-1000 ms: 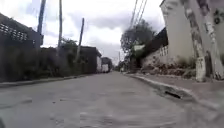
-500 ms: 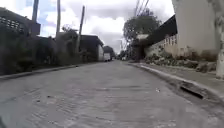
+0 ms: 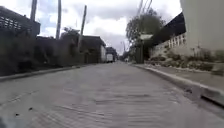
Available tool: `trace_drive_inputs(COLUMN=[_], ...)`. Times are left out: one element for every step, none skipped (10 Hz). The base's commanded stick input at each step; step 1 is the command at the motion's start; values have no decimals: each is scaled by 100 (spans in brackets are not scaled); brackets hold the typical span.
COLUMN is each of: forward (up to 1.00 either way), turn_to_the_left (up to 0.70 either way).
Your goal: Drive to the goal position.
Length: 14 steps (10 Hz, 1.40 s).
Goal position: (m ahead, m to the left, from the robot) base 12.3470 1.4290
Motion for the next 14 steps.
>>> trace_drive_inputs(forward=[100, 100, 100, 100, 100, 100, 100, 100, 100, 100, 100, 100, 100, 100], turn_to_the_left=[-14, 2, 6, 6, 6, 6, 6, 6, 6, -10, -31, -16, -1, 6])
